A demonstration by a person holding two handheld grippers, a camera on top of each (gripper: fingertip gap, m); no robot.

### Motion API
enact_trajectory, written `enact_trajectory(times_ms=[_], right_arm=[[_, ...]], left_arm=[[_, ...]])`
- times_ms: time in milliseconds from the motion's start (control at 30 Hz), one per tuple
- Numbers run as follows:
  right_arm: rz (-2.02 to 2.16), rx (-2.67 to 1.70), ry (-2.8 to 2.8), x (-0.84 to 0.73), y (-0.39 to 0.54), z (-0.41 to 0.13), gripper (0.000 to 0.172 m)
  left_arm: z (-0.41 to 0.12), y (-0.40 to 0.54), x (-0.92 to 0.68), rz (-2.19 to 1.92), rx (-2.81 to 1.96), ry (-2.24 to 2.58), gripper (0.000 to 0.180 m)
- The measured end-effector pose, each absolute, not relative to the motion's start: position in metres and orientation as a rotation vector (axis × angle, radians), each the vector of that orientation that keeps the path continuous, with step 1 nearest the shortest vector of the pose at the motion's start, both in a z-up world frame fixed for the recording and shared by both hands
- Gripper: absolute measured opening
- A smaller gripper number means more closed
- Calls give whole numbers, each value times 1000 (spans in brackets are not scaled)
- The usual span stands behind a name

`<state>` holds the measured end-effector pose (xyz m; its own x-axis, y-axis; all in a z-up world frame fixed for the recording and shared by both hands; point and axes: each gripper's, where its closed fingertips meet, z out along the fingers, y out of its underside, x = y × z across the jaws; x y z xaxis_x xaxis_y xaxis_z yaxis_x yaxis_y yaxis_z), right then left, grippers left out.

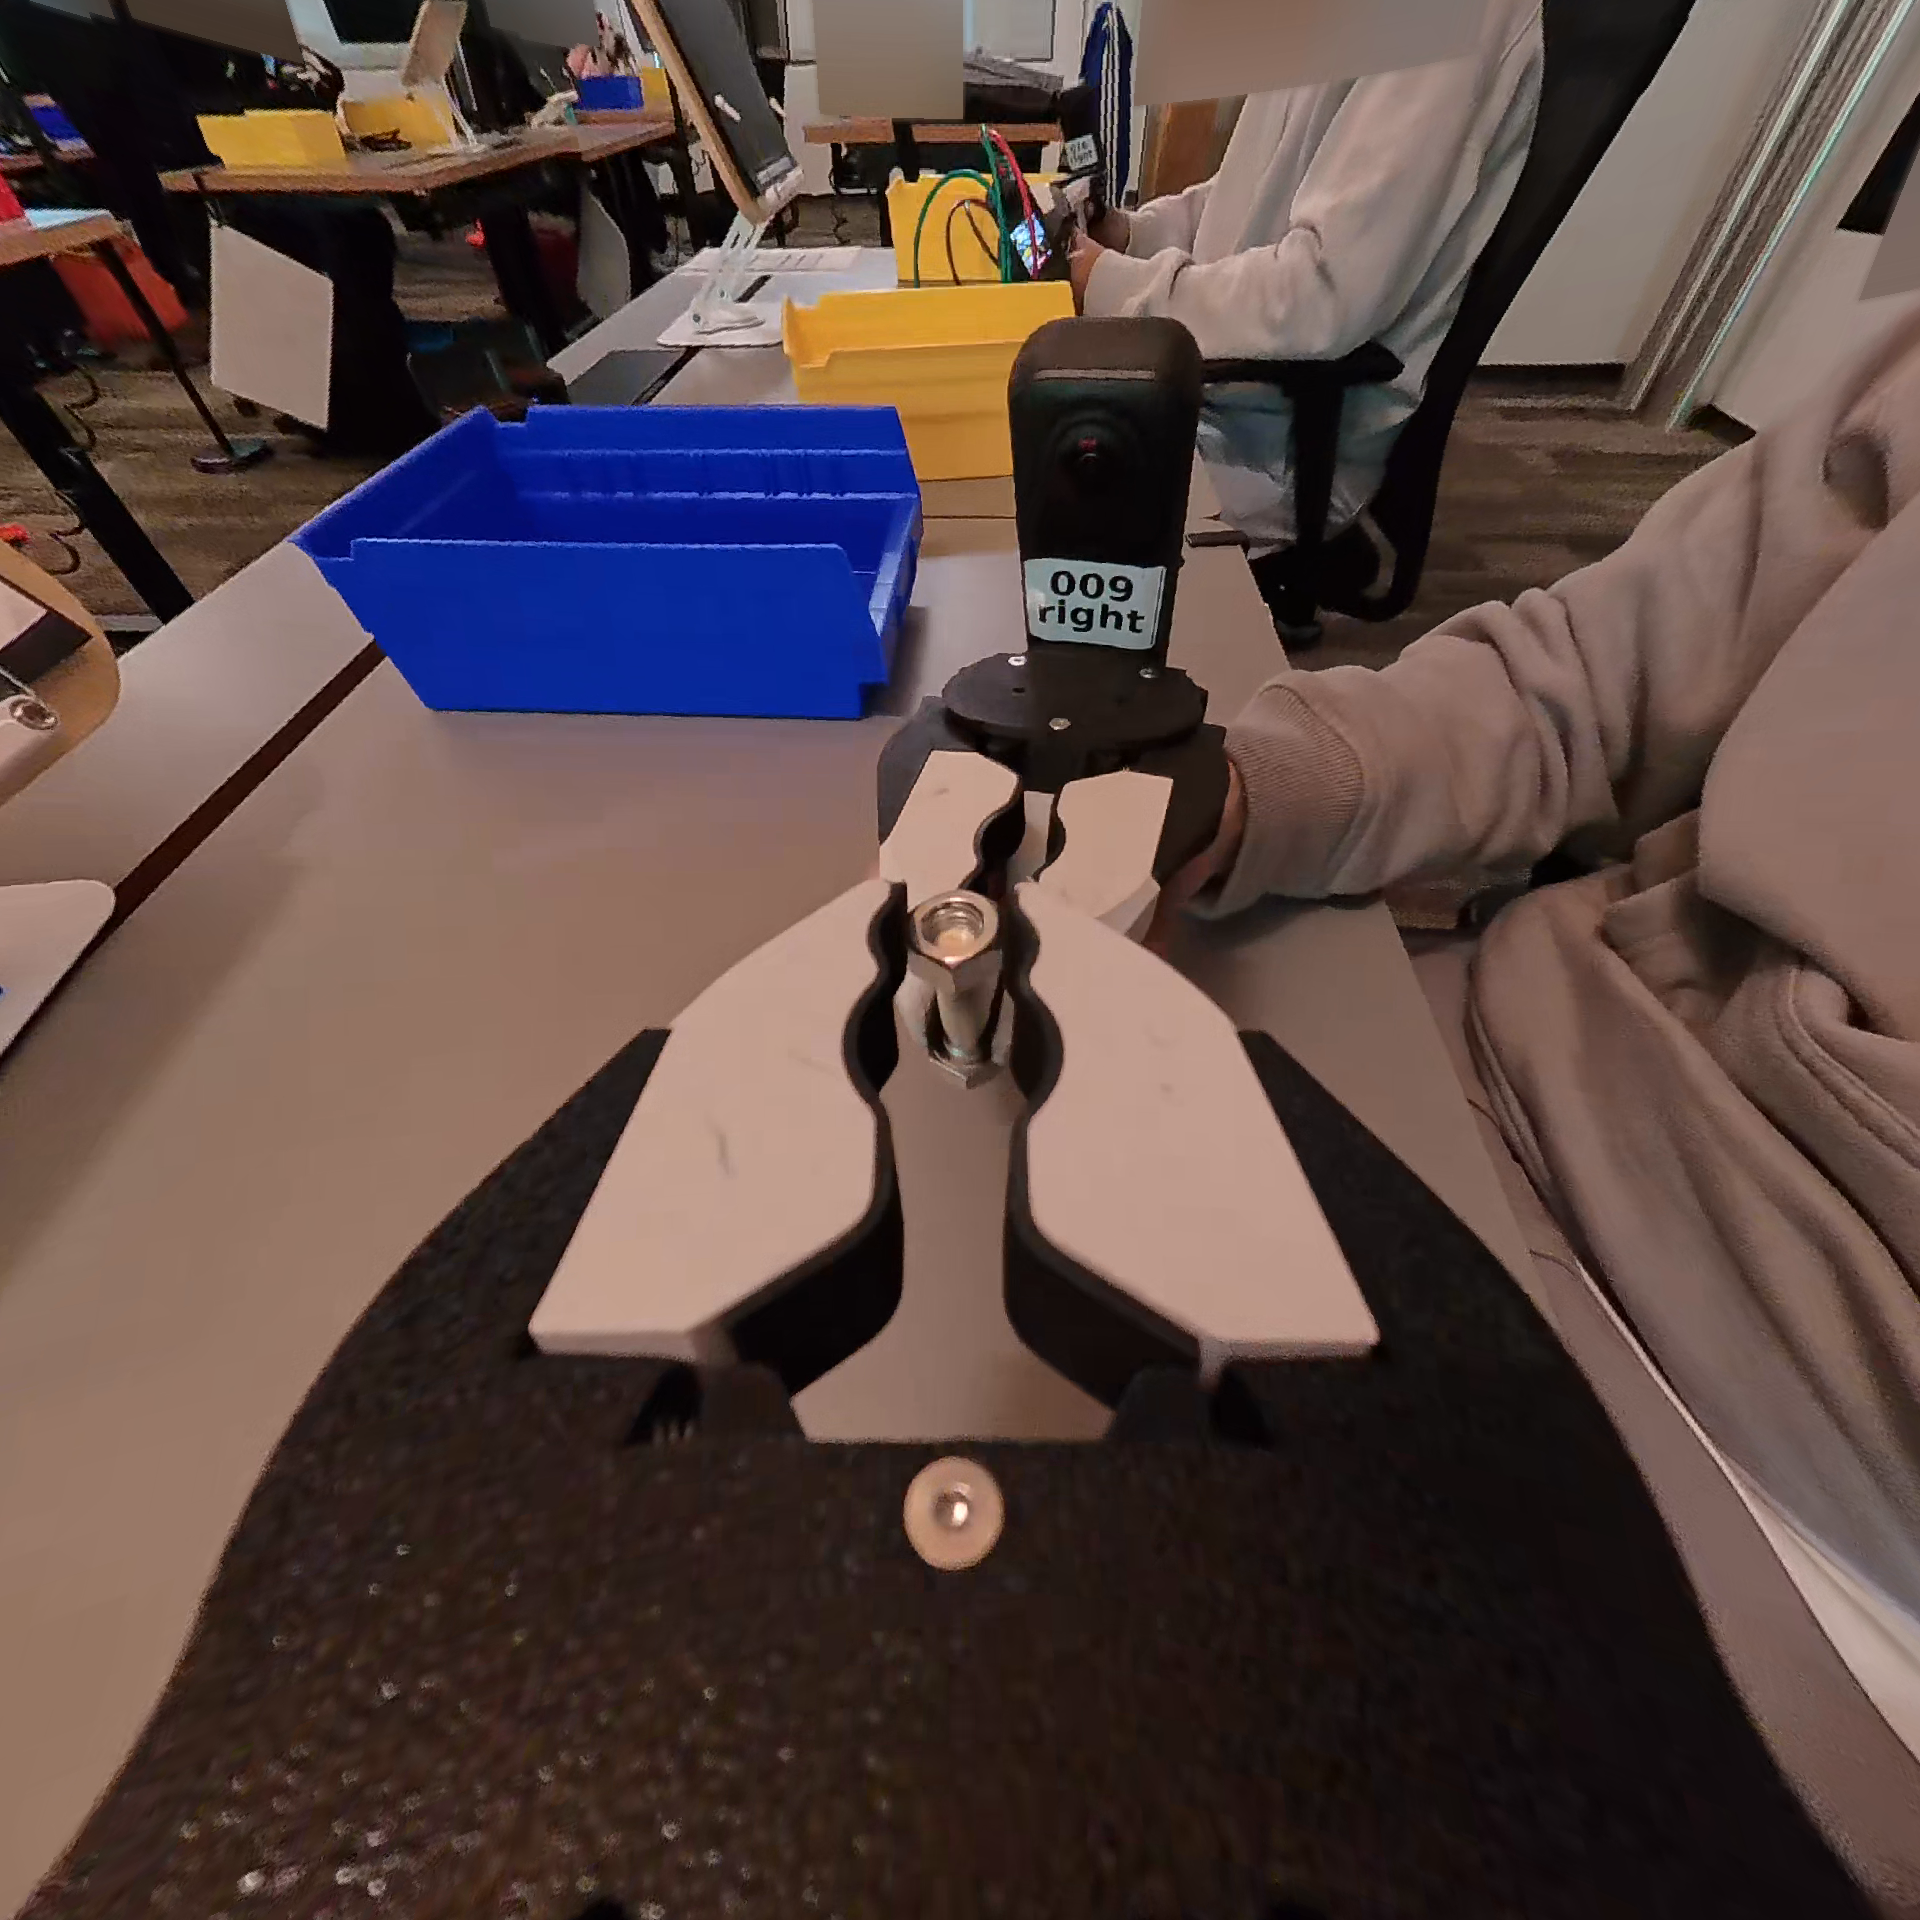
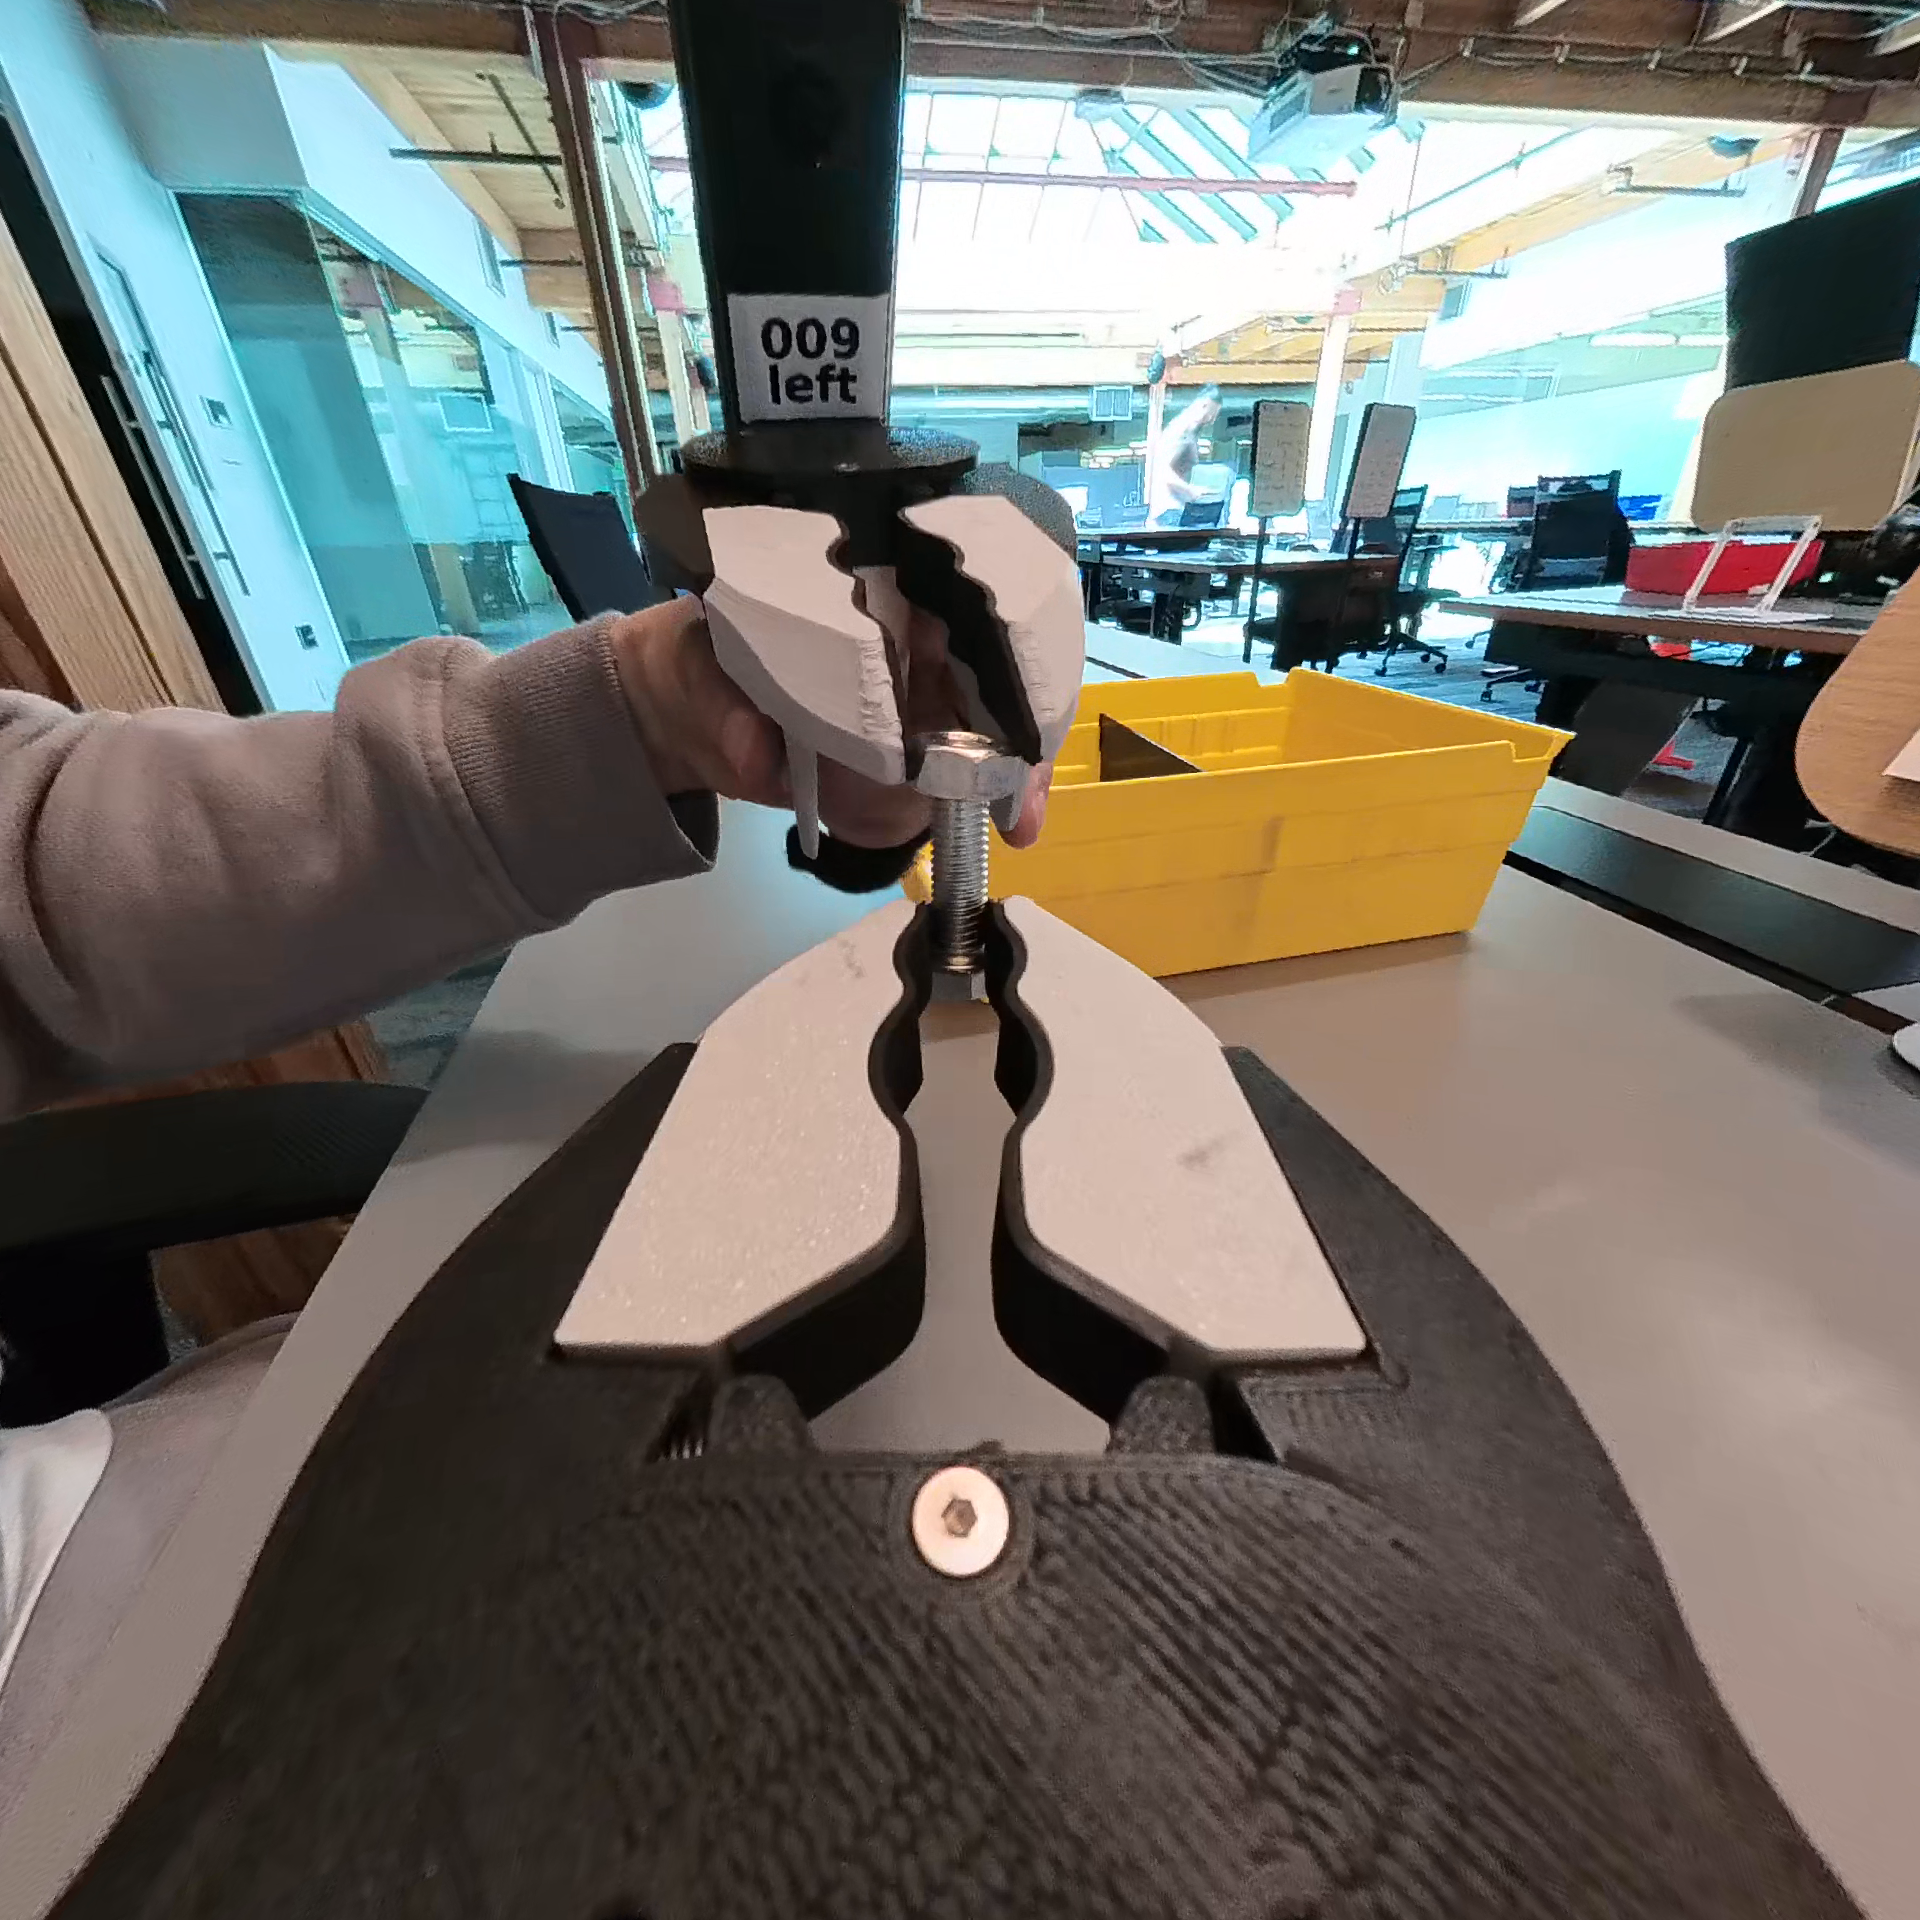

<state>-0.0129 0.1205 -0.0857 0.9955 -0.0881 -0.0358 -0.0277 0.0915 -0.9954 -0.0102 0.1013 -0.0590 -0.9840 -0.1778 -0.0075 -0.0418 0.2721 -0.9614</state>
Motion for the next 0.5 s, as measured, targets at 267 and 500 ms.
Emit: enact_trajectory(times_ms=[267,500], right_arm=[[-82,-1510,94,-10,121,-90,9],[-99,-1521,88,-10,122,-92,9]], left_arm=[[-64,103,-8,-1749,-223,2450,16],[-65,104,-8,-1725,-230,2463,16]])
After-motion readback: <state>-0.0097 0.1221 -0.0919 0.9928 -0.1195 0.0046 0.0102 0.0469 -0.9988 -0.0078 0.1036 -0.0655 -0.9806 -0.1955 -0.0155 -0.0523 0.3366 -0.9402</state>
